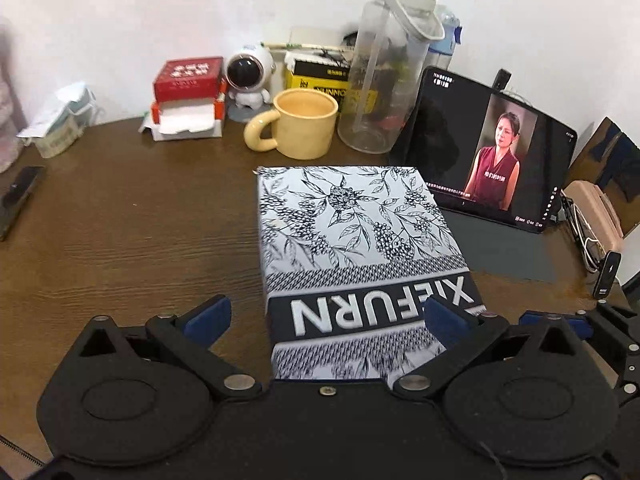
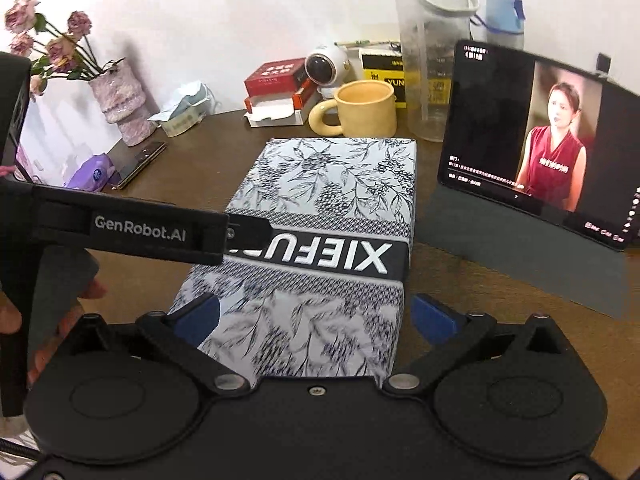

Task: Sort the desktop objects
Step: 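Open both grippers and pull them back from the closed box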

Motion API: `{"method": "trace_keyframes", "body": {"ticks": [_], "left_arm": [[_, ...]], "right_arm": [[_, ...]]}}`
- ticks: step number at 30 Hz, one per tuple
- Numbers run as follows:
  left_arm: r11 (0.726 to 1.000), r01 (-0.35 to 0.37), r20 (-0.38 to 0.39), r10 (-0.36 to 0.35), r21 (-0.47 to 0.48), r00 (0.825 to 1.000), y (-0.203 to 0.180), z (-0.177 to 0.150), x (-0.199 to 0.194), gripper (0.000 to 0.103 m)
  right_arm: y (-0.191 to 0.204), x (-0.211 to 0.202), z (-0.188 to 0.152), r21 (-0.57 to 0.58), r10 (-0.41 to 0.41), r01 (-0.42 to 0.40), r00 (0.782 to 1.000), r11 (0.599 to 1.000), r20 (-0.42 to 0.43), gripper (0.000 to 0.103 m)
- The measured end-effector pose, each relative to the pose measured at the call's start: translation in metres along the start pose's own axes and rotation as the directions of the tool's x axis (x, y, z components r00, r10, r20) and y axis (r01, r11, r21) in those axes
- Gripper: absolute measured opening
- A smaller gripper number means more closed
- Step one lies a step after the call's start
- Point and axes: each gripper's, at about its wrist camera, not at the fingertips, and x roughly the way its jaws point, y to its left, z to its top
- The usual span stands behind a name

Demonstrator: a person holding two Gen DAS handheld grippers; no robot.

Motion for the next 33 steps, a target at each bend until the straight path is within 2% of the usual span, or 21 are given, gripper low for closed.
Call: {"method": "trace_keyframes", "body": {"ticks": [7, 13, 33], "left_arm": [[1.000, 0.001, 0.040, 0.000, -0.019, 0.999, -0.021, -0.019, -0.038, 0.103], [0.999, 0.004, 0.054, -0.002, -0.040, 0.999, -0.023, -0.047, -0.068, 0.103], [0.996, -0.075, 0.087, 0.080, -0.056, 0.993, -0.032, -0.154, -0.161, 0.103]], "right_arm": [[0.020, -0.030, -0.022, -0.037, -0.004, 0.005, 1.000, 0.999, 0.022, 0.103], [0.037, -0.056, -0.048, -0.064, 0.002, 0.001, 0.999, 0.998, 0.036, 0.103], [0.096, -0.123, -0.133, -0.097, 0.037, -0.032, 0.998, 0.995, 0.053, 0.103]]}}
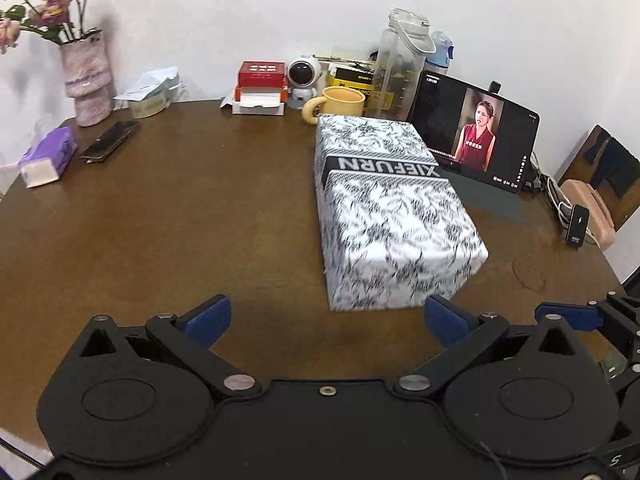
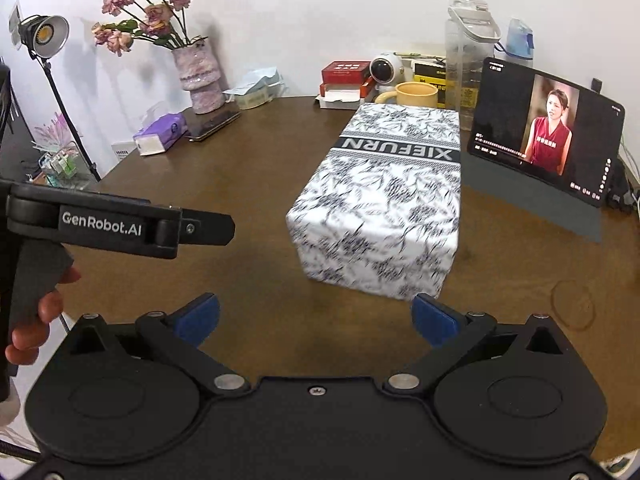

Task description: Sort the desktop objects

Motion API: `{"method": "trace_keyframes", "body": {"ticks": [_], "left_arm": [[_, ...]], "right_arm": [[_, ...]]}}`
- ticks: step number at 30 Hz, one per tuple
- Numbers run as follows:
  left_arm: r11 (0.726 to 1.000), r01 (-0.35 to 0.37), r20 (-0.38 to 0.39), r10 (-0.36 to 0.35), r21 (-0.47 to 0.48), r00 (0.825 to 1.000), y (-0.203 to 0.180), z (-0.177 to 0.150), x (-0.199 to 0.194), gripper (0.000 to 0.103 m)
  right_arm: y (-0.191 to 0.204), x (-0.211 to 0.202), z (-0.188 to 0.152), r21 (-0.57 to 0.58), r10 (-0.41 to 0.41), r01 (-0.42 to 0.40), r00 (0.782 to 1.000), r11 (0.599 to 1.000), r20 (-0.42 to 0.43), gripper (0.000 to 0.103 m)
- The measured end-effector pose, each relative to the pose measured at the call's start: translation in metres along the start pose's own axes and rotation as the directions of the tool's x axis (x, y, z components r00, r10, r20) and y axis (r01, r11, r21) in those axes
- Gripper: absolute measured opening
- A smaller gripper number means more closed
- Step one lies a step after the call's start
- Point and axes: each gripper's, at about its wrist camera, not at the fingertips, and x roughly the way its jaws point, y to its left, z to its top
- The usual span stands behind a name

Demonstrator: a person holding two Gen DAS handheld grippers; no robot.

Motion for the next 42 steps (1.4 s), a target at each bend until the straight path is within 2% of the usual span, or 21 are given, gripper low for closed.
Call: {"method": "trace_keyframes", "body": {"ticks": [17, 22, 33, 42], "left_arm": [[0.998, -0.034, 0.036, 0.036, -0.050, 0.999, 0.005, -0.049, -0.054, 0.103], [0.999, -0.042, 0.040, 0.044, -0.028, 0.998, 0.004, -0.057, -0.064, 0.103], [0.998, -0.051, 0.028, 0.052, -0.041, 0.998, 0.019, -0.062, -0.070, 0.103], [0.997, -0.064, 0.027, 0.065, -0.033, 0.998, 0.045, -0.057, -0.066, 0.103]], "right_arm": [[0.040, -0.035, -0.045, -0.072, 0.013, -0.013, 1.000, 0.997, -0.006, 0.103], [0.046, -0.040, -0.048, -0.076, 0.014, -0.015, 1.000, 0.997, -0.009, 0.103], [0.059, -0.032, -0.050, -0.080, 0.018, -0.021, 0.999, 0.997, -0.046, 0.103], [0.077, -0.009, -0.039, -0.089, 0.029, -0.035, 0.998, 0.995, -0.063, 0.103]]}}
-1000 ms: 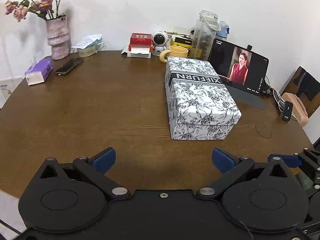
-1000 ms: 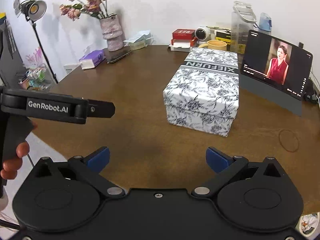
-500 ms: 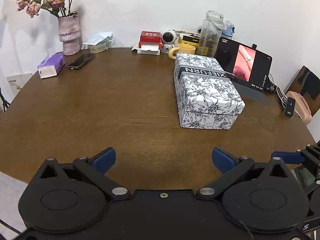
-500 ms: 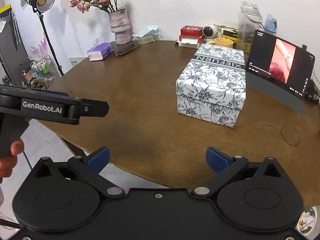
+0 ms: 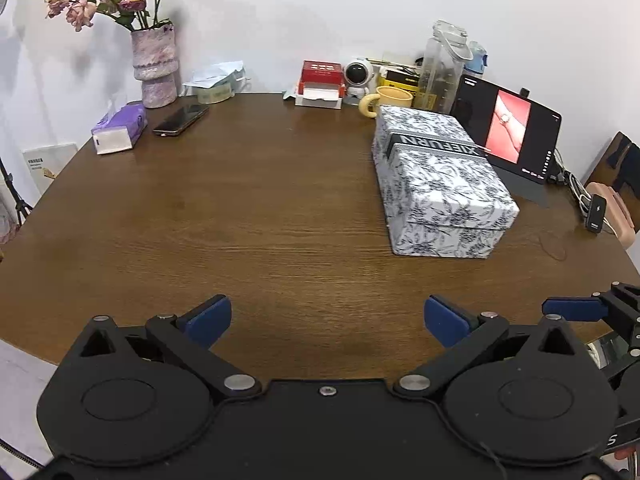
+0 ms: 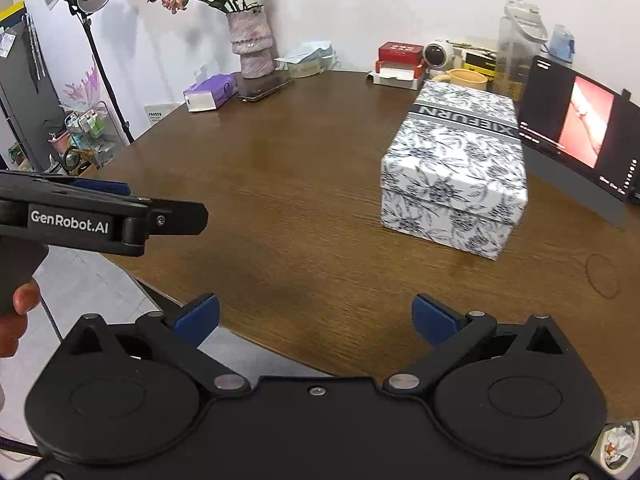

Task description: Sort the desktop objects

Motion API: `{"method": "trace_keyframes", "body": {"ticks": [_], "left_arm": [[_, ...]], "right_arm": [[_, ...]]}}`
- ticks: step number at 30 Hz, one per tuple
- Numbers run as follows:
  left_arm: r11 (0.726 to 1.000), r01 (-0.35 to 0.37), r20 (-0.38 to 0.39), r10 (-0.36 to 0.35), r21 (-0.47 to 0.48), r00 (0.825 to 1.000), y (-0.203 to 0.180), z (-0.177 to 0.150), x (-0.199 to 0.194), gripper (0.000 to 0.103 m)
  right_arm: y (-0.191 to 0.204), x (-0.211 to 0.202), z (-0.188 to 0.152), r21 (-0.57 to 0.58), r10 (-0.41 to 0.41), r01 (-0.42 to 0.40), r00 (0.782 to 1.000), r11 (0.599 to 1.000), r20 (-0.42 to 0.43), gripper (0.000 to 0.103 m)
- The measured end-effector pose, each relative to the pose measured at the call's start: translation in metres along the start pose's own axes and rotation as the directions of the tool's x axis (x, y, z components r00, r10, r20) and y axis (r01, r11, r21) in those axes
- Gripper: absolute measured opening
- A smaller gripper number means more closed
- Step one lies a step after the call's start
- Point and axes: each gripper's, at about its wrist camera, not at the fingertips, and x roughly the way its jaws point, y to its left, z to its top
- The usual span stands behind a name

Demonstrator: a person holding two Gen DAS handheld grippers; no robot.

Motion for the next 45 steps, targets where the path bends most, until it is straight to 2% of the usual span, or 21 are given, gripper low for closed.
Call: {"method": "trace_keyframes", "body": {"ticks": [14, 25, 45], "left_arm": [[1.000, -0.002, -0.033, 0.002, -0.006, 0.999, 0.051, 0.025, 0.027, 0.103], [1.000, -0.025, -0.031, 0.025, -0.011, 0.999, 0.091, 0.051, 0.050, 0.103], [0.999, -0.013, -0.052, 0.015, 0.032, 0.999, 0.103, 0.079, 0.093, 0.103]], "right_arm": [[0.031, 0.049, 0.039, -0.011, 0.004, -0.004, 1.000, 1.000, -0.025, 0.103], [0.050, 0.090, 0.071, -0.017, 0.025, -0.026, 0.999, 1.000, -0.031, 0.103], [0.050, 0.126, 0.094, 0.017, 0.000, 0.001, 0.998, 1.000, -0.055, 0.103]]}}
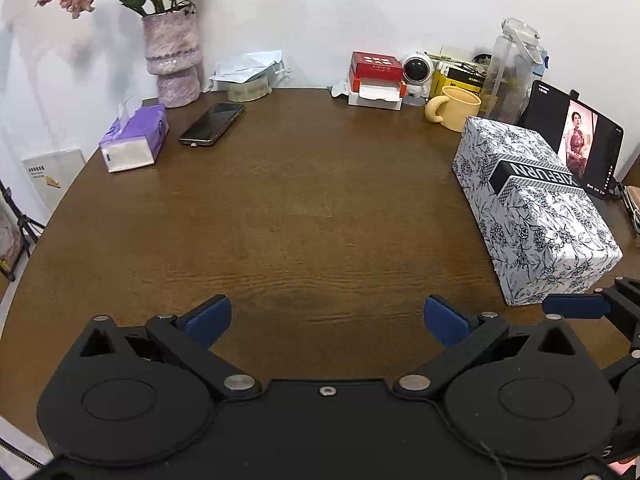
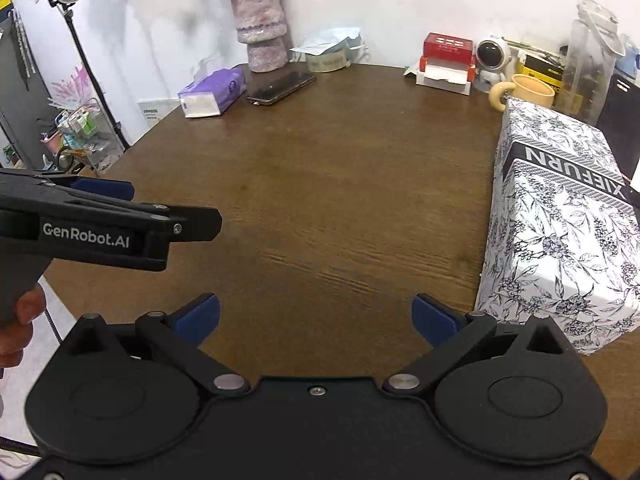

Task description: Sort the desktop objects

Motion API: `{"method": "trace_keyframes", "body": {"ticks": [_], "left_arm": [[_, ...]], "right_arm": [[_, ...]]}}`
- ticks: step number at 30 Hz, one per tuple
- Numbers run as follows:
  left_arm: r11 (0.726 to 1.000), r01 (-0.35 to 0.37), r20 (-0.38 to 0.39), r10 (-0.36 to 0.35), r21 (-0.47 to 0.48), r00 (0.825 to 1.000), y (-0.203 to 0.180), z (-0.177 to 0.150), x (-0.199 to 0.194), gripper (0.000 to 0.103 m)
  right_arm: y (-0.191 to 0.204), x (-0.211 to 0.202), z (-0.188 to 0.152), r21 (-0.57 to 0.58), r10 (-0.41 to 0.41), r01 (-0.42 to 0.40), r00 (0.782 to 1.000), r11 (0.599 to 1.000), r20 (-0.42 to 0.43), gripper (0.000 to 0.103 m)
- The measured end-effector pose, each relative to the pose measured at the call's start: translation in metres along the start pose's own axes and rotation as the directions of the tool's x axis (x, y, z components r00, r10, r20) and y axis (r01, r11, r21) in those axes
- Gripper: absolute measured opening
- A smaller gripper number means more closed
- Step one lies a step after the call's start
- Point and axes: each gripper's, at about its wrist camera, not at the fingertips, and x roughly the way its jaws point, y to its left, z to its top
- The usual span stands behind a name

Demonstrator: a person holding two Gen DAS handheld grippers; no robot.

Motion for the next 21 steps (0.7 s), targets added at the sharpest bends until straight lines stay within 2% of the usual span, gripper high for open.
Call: {"method": "trace_keyframes", "body": {"ticks": [11, 18, 21], "left_arm": [[0.999, 0.034, -0.014, -0.033, 0.020, 0.999, -0.008, 0.015, 0.021, 0.103], [0.999, 0.016, 0.016, -0.016, 0.028, 1.000, -0.018, 0.007, 0.001, 0.103], [0.999, 0.036, 0.011, -0.036, 0.019, 0.999, -0.023, -0.001, -0.010, 0.103]], "right_arm": [[-0.012, 0.011, 0.008, 0.029, -0.018, 0.019, 1.000, 0.999, -0.003, 0.103], [-0.014, -0.013, -0.007, 0.053, -0.048, 0.047, 0.999, 0.997, 0.011, 0.103], [-0.016, -0.025, -0.017, 0.065, -0.072, 0.071, 0.997, 0.995, 0.005, 0.103]]}}
